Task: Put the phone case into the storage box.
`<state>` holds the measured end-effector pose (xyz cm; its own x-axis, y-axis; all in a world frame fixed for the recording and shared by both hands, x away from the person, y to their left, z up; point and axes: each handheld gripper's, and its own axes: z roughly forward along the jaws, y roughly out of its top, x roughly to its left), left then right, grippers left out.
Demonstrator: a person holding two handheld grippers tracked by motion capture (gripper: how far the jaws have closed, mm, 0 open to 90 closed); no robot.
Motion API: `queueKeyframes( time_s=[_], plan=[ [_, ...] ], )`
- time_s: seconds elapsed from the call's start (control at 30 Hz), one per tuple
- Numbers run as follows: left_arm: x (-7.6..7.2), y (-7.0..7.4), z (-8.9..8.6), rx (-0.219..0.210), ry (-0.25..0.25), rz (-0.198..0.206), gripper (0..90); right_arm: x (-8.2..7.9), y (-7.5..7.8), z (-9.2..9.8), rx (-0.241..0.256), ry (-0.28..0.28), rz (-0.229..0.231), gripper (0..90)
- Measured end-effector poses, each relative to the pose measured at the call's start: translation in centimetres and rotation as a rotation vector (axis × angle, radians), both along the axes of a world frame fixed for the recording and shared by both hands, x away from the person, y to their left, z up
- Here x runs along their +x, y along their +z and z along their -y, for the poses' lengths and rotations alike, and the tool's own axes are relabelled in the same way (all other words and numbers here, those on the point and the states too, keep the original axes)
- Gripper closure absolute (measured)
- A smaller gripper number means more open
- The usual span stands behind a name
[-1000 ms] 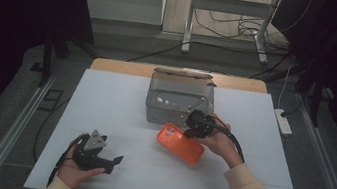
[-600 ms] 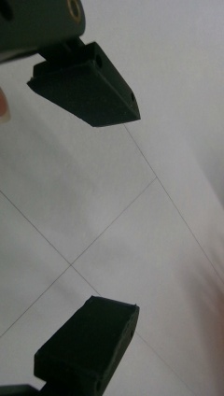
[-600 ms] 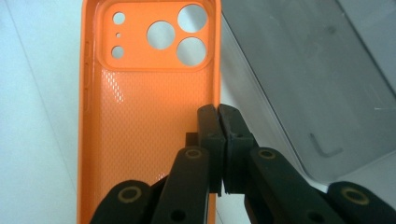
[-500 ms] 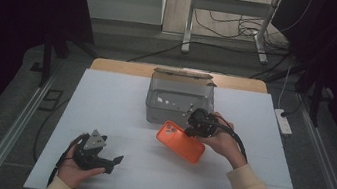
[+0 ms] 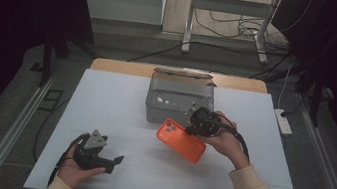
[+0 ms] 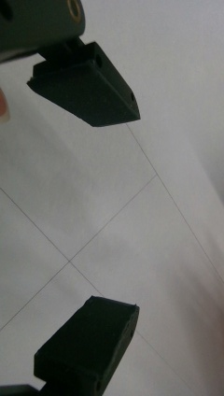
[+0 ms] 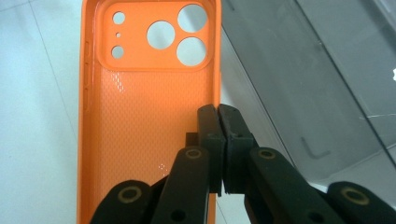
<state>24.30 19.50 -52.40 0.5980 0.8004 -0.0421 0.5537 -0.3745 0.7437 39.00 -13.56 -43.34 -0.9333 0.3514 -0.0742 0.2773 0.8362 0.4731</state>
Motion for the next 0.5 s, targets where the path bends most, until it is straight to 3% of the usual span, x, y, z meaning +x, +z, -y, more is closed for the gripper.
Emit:
queueKeyframes(
  time_s=[0.5],
  plan=[
    [0.08, 0.05, -0.02, -0.006, -0.001, -0.009, 8.4, -0.37, 0.92, 0.42, 0.025, -0.005, 0.015, 88.0]
  ],
)
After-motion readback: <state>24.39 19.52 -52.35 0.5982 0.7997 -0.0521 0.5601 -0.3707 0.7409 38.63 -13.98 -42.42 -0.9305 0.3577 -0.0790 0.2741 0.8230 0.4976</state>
